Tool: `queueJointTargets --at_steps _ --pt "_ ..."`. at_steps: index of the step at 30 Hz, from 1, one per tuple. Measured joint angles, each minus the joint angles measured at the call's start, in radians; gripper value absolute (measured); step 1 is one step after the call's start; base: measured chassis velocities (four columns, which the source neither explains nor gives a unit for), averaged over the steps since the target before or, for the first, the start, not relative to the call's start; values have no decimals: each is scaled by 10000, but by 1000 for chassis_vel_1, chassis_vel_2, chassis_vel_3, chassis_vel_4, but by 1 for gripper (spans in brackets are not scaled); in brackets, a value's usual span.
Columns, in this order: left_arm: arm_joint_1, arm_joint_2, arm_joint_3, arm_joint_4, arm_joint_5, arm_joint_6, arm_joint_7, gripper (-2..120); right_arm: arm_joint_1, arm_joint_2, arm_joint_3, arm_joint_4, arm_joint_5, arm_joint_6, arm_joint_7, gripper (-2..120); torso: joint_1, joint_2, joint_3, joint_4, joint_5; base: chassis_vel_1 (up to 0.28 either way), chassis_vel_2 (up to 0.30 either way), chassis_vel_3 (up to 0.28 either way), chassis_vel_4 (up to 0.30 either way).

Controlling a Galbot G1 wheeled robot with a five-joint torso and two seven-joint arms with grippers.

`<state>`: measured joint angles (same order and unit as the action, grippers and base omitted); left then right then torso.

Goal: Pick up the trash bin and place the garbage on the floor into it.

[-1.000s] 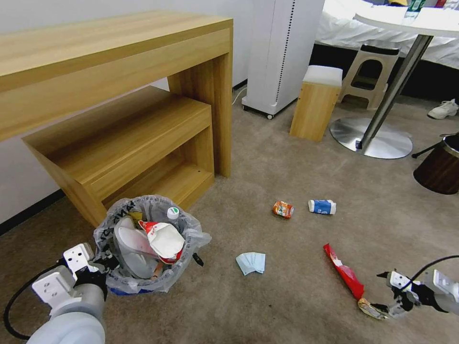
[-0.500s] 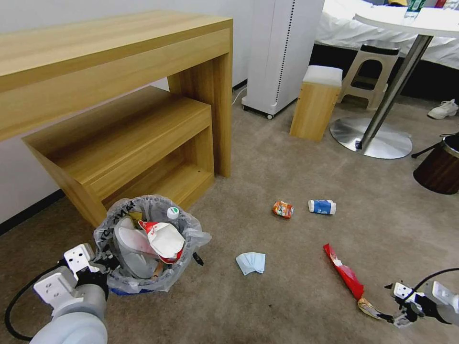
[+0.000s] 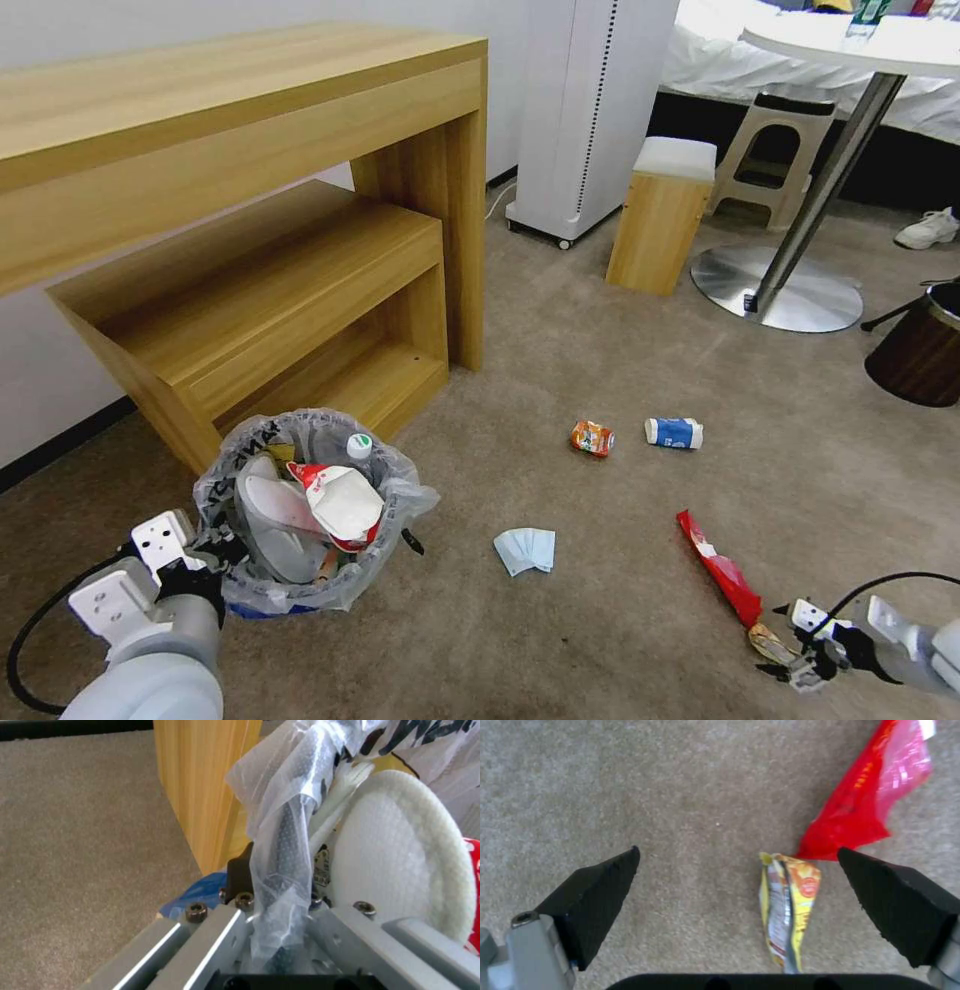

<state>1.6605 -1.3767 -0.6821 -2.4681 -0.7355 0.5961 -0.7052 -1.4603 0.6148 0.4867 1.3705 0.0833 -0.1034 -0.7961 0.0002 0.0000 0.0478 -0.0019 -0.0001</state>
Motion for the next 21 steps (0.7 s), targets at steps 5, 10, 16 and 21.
queueJointTargets --at_steps 5,10,16,21 --pt "1 46 -2 9 -6 0 -4 0 174 217 -227 -234 -99 0 18 100 0 0 0 0 0 0 0 0 0" --pt "-44 115 -24 75 -44 0 -7 0 273 296 -336 -408 -206 -1 46 100 1 0 0 -1 0 0 0 0 0" --pt "-180 200 -29 190 -145 2 -17 0 429 316 -365 -804 -331 4 143 100 0 0 0 -1 0 0 0 0 0" --pt "-303 288 -52 302 -264 12 -28 0 501 297 -328 -1174 -398 23 228 100 0 0 0 0 1 0 0 0 0"
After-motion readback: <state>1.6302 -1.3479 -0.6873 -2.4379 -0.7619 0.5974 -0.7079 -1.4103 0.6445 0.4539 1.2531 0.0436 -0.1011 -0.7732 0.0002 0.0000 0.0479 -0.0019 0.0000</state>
